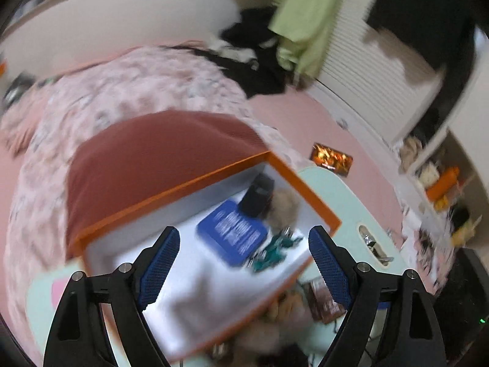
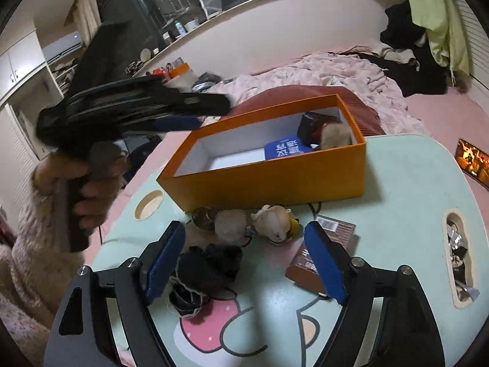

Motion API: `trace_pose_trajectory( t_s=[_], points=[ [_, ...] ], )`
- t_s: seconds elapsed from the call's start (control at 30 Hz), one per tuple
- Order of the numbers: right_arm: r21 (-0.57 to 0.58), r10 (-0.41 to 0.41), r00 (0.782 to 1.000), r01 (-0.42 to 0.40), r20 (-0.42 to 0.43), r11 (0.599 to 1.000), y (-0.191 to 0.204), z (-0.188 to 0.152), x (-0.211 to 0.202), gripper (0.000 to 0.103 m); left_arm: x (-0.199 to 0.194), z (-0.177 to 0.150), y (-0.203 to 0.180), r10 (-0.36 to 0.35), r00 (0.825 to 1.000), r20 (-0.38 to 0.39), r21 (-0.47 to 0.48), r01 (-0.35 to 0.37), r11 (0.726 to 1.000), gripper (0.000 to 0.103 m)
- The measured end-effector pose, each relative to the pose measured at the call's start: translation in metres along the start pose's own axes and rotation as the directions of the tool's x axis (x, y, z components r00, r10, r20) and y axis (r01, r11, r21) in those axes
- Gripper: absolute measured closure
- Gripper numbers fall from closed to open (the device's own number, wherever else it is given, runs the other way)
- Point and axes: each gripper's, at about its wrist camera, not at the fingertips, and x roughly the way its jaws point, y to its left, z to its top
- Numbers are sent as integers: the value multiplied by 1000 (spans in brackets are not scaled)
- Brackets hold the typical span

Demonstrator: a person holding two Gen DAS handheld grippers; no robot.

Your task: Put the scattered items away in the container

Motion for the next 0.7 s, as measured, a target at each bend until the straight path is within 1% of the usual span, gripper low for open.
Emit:
trace_pose_trajectory(
  t_s=[0.07,0.13,0.17,0.2,0.27,0.4,0.43,0.47,0.5,0.6,0.67,0.7],
  points=[
    [2,6,1000,-6,-5,1000,-3,0,1,23,21,11,-12,13,1000,-25,96,-10,995,27],
    [10,24,999,-24,-22,1000,-5,-1,2,23,37,20,-13,29,998,-57,125,-22,992,48],
    [20,37,999,-37,-30,999,-6,-1,4,23,45,23,-12,24,997,-77,124,-15,992,51],
    [30,46,998,-45,-34,999,-8,-1,4,23,50,25,-10,18,996,-93,120,-6,993,53],
    [49,60,997,-58,-37,997,-12,-3,4,23,60,28,-10,14,993,-114,131,1,991,53],
    [73,71,996,-68,-52,995,-19,-5,7,23,75,32,-16,41,991,-128,177,-18,984,53],
    [77,75,996,-71,-53,995,-19,-6,7,23,79,33,-17,36,989,-144,179,-10,984,55],
    [83,80,995,-75,-55,994,-20,-6,6,23,83,33,-17,25,987,-157,173,3,985,60],
    [87,84,995,-79,-56,993,-21,-6,6,23,85,33,-17,10,986,-168,166,18,986,74],
    [95,94,994,-88,-61,992,-21,-7,6,23,88,34,-17,-6,982,-190,156,36,987,75],
    [95,93,994,-87,-62,992,-21,-7,6,23,86,34,-16,-12,983,-183,142,39,989,76],
    [96,92,994,-86,-65,992,-21,-7,6,23,82,33,-15,-26,985,-170,130,49,990,77]
  ],
)
